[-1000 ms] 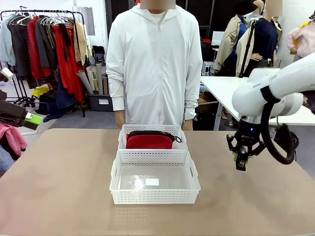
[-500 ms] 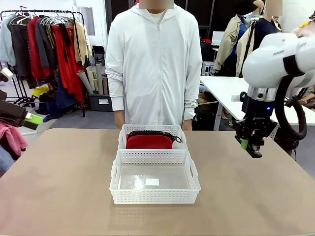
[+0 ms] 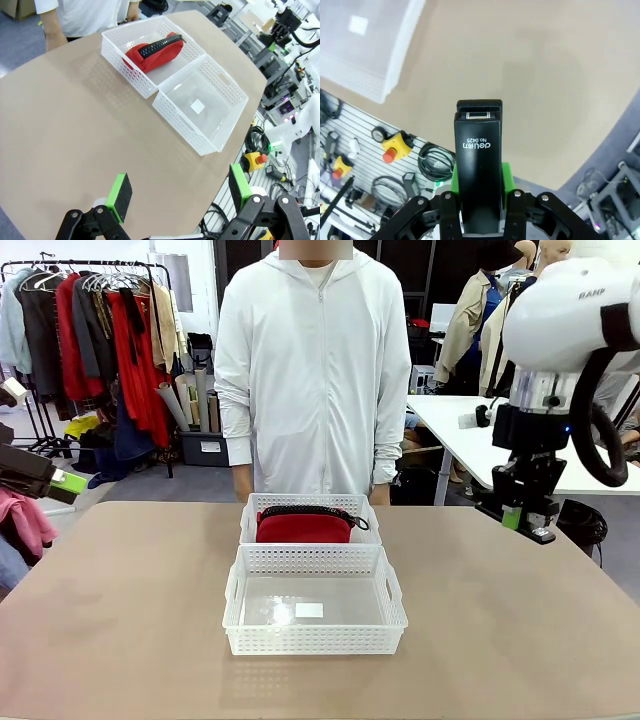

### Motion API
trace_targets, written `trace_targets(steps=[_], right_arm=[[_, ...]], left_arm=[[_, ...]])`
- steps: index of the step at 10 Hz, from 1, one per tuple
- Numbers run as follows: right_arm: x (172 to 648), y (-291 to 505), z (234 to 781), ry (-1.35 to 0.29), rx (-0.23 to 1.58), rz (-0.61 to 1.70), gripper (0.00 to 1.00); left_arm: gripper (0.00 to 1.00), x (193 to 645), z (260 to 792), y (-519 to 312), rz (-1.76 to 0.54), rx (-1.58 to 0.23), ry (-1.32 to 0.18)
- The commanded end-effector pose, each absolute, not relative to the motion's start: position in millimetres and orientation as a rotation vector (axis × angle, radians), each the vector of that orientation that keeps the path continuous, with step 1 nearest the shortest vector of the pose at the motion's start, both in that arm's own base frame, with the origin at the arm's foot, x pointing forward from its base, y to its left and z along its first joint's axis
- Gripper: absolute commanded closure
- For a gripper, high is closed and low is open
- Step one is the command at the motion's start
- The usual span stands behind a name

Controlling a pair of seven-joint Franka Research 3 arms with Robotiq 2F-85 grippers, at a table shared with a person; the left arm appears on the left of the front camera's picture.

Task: Distribute items into two baskets.
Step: Pick up the Stapler that the person points to.

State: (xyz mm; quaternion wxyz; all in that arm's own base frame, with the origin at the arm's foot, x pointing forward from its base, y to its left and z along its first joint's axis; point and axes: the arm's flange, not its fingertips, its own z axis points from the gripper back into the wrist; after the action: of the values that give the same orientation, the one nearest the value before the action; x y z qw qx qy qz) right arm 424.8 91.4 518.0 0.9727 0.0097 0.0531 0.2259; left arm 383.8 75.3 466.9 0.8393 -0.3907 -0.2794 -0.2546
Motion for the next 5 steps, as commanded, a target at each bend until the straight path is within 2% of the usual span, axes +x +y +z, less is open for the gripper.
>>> trace_targets(steps=[1, 5], right_arm=[[412, 88, 544, 0.079, 0.029, 0.525, 1.00], [396, 90, 572, 0.055, 0.039, 0.620, 1.00]], left_arm=[[0.00, 383, 468, 75, -0.536, -0.839, -0.596], [0.00, 383, 468, 75, -0.536, -0.839, -0.596]])
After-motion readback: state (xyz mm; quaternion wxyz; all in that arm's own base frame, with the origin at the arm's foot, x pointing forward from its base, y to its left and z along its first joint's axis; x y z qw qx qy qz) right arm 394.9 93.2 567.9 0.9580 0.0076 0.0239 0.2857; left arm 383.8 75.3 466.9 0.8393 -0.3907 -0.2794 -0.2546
